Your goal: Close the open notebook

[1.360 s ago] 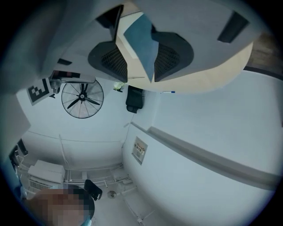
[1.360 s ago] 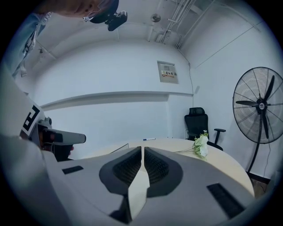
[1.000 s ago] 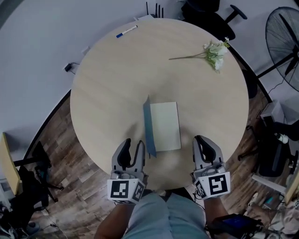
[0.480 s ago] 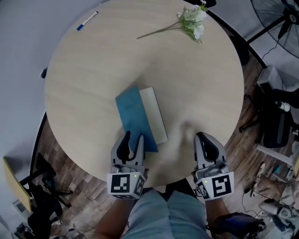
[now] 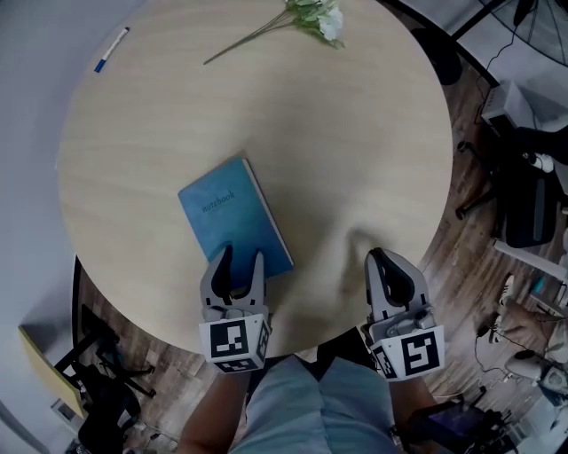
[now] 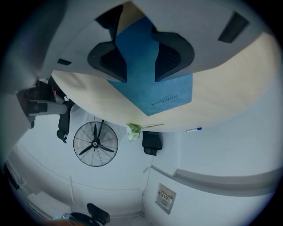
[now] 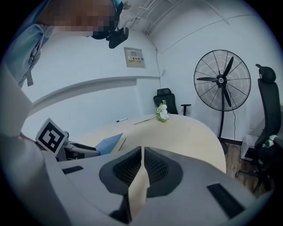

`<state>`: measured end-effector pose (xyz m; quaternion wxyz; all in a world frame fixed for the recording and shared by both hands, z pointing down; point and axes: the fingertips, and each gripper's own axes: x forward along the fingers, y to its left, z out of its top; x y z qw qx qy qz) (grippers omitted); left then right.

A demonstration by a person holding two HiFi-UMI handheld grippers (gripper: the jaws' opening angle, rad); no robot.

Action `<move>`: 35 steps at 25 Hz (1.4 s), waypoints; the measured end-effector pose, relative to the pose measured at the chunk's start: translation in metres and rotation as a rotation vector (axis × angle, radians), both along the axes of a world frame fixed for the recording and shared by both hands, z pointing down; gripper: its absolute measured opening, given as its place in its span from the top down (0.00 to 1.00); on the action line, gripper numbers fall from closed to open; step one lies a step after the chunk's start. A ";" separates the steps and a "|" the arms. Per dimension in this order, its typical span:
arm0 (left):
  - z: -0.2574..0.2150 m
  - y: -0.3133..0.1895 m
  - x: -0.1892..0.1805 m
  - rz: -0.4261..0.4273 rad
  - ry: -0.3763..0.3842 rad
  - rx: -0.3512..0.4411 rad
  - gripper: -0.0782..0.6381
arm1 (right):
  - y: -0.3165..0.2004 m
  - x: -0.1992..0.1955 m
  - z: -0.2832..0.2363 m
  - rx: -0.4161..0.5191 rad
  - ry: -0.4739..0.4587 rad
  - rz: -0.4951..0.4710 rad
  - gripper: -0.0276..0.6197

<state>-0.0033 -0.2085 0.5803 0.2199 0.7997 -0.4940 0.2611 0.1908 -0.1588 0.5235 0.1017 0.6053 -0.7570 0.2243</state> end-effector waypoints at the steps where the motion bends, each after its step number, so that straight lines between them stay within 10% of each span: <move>1: 0.004 0.001 0.004 0.017 -0.034 -0.012 0.59 | 0.001 0.003 0.001 -0.002 -0.003 0.005 0.88; 12: 0.000 0.006 0.018 0.061 -0.100 -0.104 0.59 | 0.005 0.007 -0.025 0.037 -0.009 -0.022 0.88; 28: -0.274 0.072 -0.083 -0.274 0.157 0.544 0.71 | 0.001 -0.129 -0.193 0.395 0.036 -0.344 0.88; 35: -0.303 0.098 -0.121 -0.380 0.131 0.611 0.85 | 0.017 -0.172 -0.220 0.468 0.085 -0.420 0.88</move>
